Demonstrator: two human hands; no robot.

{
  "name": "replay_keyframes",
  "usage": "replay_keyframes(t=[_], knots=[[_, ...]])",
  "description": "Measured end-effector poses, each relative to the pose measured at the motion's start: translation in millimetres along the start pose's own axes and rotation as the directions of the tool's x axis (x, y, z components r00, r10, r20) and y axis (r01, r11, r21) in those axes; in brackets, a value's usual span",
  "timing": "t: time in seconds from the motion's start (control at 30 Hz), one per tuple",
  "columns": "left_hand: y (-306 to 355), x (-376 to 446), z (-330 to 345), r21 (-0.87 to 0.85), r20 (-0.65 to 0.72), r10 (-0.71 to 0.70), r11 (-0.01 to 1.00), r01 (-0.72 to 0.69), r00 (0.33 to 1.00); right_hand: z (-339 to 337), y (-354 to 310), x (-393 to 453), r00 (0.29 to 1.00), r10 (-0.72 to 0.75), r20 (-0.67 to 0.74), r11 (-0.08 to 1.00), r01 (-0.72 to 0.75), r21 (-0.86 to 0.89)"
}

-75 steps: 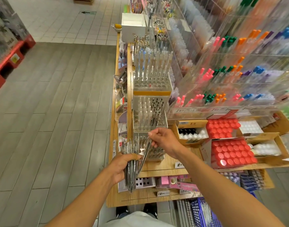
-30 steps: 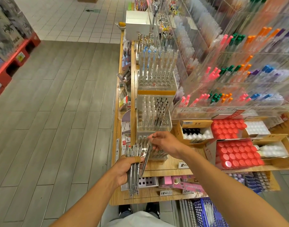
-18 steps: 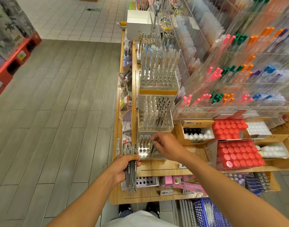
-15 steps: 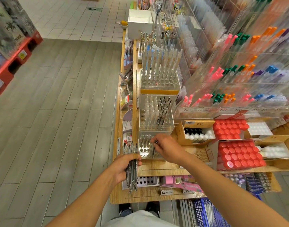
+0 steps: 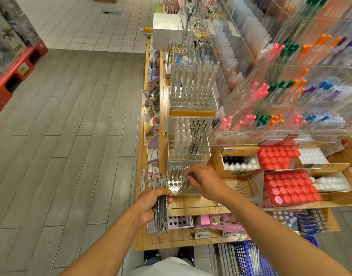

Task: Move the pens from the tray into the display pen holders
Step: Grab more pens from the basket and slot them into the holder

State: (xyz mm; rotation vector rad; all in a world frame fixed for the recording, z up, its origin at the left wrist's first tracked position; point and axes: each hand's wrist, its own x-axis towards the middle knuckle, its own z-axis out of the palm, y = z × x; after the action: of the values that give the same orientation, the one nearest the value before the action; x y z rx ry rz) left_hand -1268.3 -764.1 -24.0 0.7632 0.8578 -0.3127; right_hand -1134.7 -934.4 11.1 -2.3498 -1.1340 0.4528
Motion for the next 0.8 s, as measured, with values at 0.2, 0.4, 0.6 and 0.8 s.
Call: replay_keyframes(t=[0.2,0.4,0.6,0.8], knots=[[1,1,3,-0.003,-0.006,0.004,1.0,-0.004,1.0,1,1,-5,1.0,0.008,-0.011,1.0,-0.007,0.016],[-1,2,3,0.005,-0.021,-0.01,1.0,0.01,1.0,7,0,-8,0.999,-0.026,0.026,0.999,0.027,-0.044],[-1,1,6,0.034,-0.023,-0.017,0.999,0.017,1.0,14,-5,-6,0.997,-0.069,-0.037,0.98,0.06,-0.189],[1,-1,11,0.034,-0.03,0.0,0.999,0.001,1.0,19,-11,-1,0.99,-0.143,0.016,0.942,0.141,-0.305]])
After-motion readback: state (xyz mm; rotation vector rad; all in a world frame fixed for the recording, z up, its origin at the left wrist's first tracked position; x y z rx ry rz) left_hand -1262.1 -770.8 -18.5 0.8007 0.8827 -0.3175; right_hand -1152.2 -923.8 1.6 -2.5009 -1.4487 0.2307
